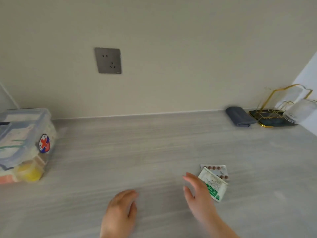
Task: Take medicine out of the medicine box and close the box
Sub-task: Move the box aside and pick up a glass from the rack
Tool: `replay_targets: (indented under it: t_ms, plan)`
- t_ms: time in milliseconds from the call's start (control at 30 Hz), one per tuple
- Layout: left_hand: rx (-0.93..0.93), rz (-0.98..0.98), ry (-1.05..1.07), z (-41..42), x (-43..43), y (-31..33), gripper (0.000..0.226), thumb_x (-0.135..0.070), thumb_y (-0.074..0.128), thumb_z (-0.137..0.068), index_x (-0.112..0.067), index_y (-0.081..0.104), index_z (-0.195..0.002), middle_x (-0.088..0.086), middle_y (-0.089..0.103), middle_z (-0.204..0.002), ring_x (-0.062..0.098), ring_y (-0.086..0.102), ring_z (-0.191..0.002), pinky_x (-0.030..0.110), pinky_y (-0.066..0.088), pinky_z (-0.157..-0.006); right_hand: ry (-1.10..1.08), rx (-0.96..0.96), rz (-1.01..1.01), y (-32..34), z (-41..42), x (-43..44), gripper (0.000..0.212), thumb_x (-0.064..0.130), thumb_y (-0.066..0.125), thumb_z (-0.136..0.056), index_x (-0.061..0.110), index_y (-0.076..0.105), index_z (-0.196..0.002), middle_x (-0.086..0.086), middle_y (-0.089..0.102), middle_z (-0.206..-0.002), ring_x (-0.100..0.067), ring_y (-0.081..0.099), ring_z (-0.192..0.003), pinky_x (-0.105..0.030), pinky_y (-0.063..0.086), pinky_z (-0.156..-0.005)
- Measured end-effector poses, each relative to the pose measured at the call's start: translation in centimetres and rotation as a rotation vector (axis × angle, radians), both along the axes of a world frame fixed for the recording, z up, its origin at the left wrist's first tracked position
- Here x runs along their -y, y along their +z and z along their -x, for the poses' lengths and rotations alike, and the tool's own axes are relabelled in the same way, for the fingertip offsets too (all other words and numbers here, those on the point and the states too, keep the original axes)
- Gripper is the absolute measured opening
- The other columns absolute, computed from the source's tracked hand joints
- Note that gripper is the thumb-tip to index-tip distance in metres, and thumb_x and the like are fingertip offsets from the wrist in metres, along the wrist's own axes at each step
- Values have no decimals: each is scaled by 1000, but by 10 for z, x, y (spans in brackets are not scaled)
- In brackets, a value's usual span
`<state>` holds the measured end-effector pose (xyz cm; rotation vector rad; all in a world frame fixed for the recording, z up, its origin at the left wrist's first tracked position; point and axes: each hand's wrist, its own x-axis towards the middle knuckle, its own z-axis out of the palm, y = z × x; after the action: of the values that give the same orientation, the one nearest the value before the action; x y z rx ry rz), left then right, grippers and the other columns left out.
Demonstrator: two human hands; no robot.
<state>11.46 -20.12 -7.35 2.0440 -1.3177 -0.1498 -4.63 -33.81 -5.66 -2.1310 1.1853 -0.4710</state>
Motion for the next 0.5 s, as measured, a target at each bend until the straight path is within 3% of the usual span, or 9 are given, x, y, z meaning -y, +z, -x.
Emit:
replay_targets:
  t_ms: [67,133,200,333,400,500]
  plan:
    - [-39,-72,-110,31,22,-7,20,-8,57,-59,-9,72,-73,5,75,-77,8,62,-76,15,48,-62,-141,38,13,-3,35,14,28,1,55,-83,8,63,-109,-10,56,-127,-25,45,-121,-23,30,-98]
    - [-124,-162,-110,56,51,-12,31,-4,57,-76,-14,65,-105,-2,67,-111,5,55,-105,11,40,-83,-234,13,18,-6,66,31,28,-1,53,-83,8,65,-107,-11,57,-127,-28,43,-121,-26,32,-97]
    - [-246,-240,-47,80,83,-17,38,-18,51,-87,-20,48,-125,-3,49,-133,11,43,-123,13,28,-97,-244,-78,33,-10,91,51,31,2,49,-85,11,62,-112,-10,51,-133,-26,38,-125,-28,31,-102]
    - [-374,-260,86,121,147,-9,47,-23,50,-89,-18,36,-133,3,38,-142,20,34,-130,28,29,-106,-157,-221,48,-13,120,97,36,8,39,-90,20,54,-122,-1,38,-145,-21,29,-133,-27,26,-108]
    - [-440,-291,185,128,171,-6,50,-19,53,-88,-15,35,-134,8,40,-139,24,37,-128,34,33,-106,-93,-276,56,-11,122,120,38,12,37,-92,23,49,-125,2,34,-147,-18,28,-134,-26,26,-108]
    - [-391,-403,269,127,189,-7,49,-19,58,-85,-14,39,-130,8,51,-127,24,46,-119,36,41,-101,12,-307,73,-8,111,147,40,15,39,-91,22,42,-130,2,32,-148,-17,26,-136,-28,26,-109]
